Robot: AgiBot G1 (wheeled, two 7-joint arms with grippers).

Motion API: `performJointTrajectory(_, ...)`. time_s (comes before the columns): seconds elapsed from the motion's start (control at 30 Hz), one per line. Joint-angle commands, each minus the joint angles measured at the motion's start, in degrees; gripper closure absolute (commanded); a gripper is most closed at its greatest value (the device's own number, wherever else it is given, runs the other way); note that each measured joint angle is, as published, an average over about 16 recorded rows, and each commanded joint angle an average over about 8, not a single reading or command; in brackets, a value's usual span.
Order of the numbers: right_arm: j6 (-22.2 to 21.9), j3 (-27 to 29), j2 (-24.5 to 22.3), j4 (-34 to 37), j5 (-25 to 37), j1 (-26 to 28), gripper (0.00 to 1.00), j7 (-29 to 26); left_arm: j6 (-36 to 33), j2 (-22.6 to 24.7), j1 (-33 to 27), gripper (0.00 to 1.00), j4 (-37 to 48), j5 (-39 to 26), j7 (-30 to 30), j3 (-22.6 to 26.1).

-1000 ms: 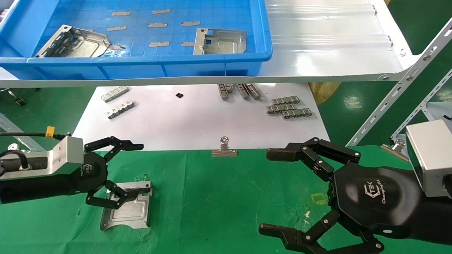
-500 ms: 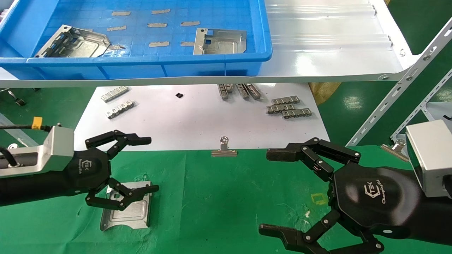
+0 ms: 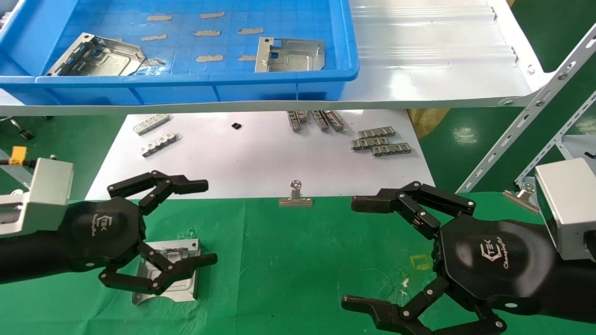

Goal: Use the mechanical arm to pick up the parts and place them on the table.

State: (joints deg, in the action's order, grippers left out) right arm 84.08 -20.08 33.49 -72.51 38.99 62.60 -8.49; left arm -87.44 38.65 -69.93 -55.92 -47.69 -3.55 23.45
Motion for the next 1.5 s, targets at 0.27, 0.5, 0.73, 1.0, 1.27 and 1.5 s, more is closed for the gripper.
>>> performJointTrajectory(0.27, 0.0, 0.0, 0.0, 0.0, 0.0, 0.0, 0.00, 0.0, 0.9, -1.9, 4.5, 0.00, -9.5, 3.1, 7.7, -4.0)
performJointTrajectory(0.5, 0.0, 0.0, 0.0, 0.0, 0.0, 0.0, 0.00, 0.0, 1.6, -3.3, 7.7, 0.00, -16.2, 5.3, 13.1, -6.8)
performJointTrajectory(0.73, 0.0, 0.0, 0.0, 0.0, 0.0, 0.0, 0.00, 0.0, 1.9, -4.0, 9.2, 0.00, -19.5, 6.6, 15.2, -8.2)
performJointTrajectory(1.0, 0.0, 0.0, 0.0, 0.0, 0.0, 0.0, 0.00, 0.0, 1.9, -3.9, 8.9, 0.00, -18.6, 6.3, 14.7, -7.9)
performJointTrajectory(1.27, 0.0, 0.0, 0.0, 0.0, 0.0, 0.0, 0.00, 0.0, 1.8, -3.7, 8.6, 0.00, -18.0, 6.0, 14.4, -7.6)
performJointTrajectory(1.5, 0.0, 0.0, 0.0, 0.0, 0.0, 0.0, 0.00, 0.0, 1.8, -3.7, 8.4, 0.00, -17.7, 5.9, 14.3, -7.5)
